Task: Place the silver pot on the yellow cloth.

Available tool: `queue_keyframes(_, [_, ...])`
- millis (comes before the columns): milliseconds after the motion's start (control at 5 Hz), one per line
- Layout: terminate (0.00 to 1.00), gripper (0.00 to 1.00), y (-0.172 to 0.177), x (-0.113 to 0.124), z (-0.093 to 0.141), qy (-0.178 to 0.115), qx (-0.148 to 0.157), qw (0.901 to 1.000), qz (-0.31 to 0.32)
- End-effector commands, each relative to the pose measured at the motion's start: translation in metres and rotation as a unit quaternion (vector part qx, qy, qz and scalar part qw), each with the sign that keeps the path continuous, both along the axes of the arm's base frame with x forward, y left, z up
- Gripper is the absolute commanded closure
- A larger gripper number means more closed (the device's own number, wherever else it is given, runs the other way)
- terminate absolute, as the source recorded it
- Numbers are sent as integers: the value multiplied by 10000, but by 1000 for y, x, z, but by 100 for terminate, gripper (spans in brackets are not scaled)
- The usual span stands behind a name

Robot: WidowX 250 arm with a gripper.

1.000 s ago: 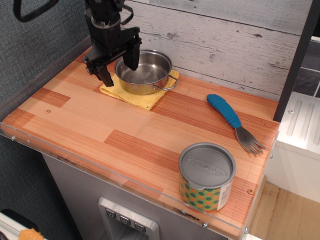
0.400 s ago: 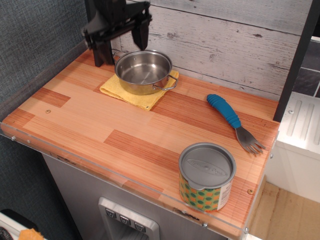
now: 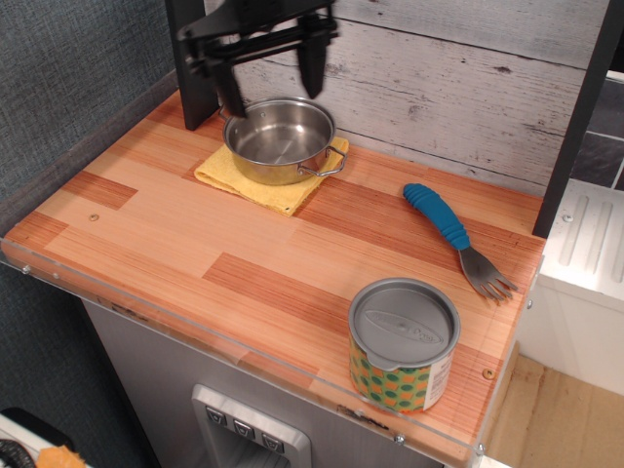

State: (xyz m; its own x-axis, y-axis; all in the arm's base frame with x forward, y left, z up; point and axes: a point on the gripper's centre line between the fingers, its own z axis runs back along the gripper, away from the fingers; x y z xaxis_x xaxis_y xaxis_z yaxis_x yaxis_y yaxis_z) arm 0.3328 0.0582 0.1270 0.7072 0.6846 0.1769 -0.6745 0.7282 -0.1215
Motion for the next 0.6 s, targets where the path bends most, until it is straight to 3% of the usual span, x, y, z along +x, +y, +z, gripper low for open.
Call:
queue_keyframes(0, [0,0,-30,-15,45,-127,-172,9957,-896])
queue_keyframes(200, [0,0,-46,-26,47,-20,-99,9945,-1046])
queue_keyframes(400, [0,0,-50,-48,54,139,-63,9968,-779])
